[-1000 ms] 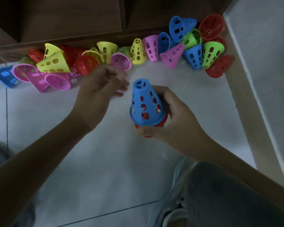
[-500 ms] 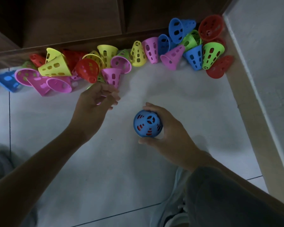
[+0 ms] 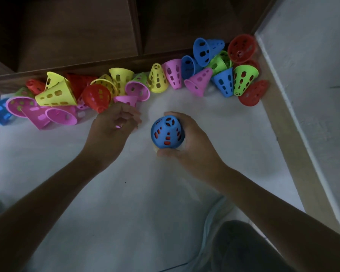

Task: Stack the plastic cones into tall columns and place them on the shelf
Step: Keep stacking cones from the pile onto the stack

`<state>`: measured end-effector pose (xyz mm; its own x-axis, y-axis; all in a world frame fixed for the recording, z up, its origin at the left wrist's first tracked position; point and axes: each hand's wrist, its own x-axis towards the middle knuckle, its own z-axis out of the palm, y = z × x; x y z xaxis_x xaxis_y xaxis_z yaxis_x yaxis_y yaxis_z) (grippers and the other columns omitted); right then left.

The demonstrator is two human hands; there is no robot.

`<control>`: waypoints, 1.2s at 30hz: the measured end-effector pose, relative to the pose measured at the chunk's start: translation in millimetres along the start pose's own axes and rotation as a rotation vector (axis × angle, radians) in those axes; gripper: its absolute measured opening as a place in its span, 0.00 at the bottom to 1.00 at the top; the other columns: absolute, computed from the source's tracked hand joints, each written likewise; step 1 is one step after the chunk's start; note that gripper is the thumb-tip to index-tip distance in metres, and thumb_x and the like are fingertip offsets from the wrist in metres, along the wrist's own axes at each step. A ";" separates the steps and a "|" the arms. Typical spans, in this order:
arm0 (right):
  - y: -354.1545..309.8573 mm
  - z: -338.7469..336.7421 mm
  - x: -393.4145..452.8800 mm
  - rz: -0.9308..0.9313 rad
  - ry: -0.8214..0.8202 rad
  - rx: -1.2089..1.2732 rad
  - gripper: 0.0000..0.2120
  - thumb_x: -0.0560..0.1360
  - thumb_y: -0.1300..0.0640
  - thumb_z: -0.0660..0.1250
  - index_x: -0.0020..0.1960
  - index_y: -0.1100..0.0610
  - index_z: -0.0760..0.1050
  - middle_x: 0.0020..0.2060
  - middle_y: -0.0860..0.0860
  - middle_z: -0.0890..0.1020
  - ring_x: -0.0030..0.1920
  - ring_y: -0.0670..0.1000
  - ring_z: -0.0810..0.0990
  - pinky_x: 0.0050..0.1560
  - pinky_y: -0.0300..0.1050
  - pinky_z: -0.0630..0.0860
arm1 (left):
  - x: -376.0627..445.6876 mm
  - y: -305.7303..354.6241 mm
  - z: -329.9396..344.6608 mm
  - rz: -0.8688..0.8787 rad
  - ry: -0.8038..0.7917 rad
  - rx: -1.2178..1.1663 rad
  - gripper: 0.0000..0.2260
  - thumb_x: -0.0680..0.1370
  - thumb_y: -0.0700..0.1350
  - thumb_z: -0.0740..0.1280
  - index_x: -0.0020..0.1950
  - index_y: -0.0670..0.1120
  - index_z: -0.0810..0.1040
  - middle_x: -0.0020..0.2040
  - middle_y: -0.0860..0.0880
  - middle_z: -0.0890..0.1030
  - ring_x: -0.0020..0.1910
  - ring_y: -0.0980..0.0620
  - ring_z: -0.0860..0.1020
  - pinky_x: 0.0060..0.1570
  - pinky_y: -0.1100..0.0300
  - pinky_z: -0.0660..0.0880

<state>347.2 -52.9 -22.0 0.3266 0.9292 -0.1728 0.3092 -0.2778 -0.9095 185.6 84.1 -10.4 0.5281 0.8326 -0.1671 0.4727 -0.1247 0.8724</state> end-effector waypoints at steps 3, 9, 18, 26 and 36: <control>4.2 -6.3 3.3 0.009 -0.054 -0.021 0.41 0.65 0.44 0.81 0.72 0.45 0.66 0.64 0.40 0.74 0.63 0.41 0.75 0.64 0.44 0.77 | 8.6 0.6 1.2 0.024 0.006 0.039 0.06 0.80 0.38 0.66 0.55 0.45 0.80 0.49 0.54 0.83 0.50 0.57 0.81 0.53 0.63 0.78; 28.4 -37.6 6.0 -0.088 0.004 -0.193 0.34 0.77 0.31 0.57 0.77 0.50 0.62 0.73 0.44 0.70 0.73 0.42 0.67 0.71 0.51 0.70 | 31.1 -6.0 -1.0 0.066 0.083 0.216 0.07 0.80 0.40 0.68 0.58 0.47 0.78 0.54 0.52 0.80 0.51 0.57 0.78 0.46 0.69 0.73; 62.3 -87.7 65.7 -0.137 0.213 -0.602 0.34 0.78 0.33 0.60 0.74 0.55 0.66 0.71 0.54 0.70 0.73 0.53 0.65 0.68 0.50 0.70 | 67.2 -12.0 7.8 0.225 0.132 0.588 0.17 0.77 0.44 0.73 0.64 0.44 0.76 0.63 0.42 0.76 0.62 0.41 0.72 0.54 0.56 0.66; 74.0 -98.0 114.1 -0.022 0.285 -0.719 0.44 0.71 0.30 0.67 0.77 0.54 0.63 0.80 0.58 0.54 0.79 0.62 0.51 0.72 0.59 0.64 | 100.3 -14.7 14.0 0.103 0.040 0.689 0.29 0.74 0.54 0.73 0.72 0.46 0.71 0.69 0.39 0.71 0.68 0.36 0.67 0.62 0.43 0.70; 70.9 -97.9 146.2 0.147 0.302 -0.769 0.53 0.61 0.27 0.72 0.76 0.53 0.60 0.80 0.61 0.51 0.79 0.68 0.47 0.75 0.69 0.59 | 117.4 -29.2 26.0 0.084 0.077 0.749 0.35 0.75 0.64 0.70 0.77 0.49 0.65 0.73 0.40 0.66 0.71 0.35 0.66 0.56 0.41 0.76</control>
<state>504.3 39.4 -74.7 0.6025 0.7957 -0.0616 0.7316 -0.5815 -0.3558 252.2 171.4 -67.4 0.5452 0.8364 -0.0572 0.8008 -0.4994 0.3306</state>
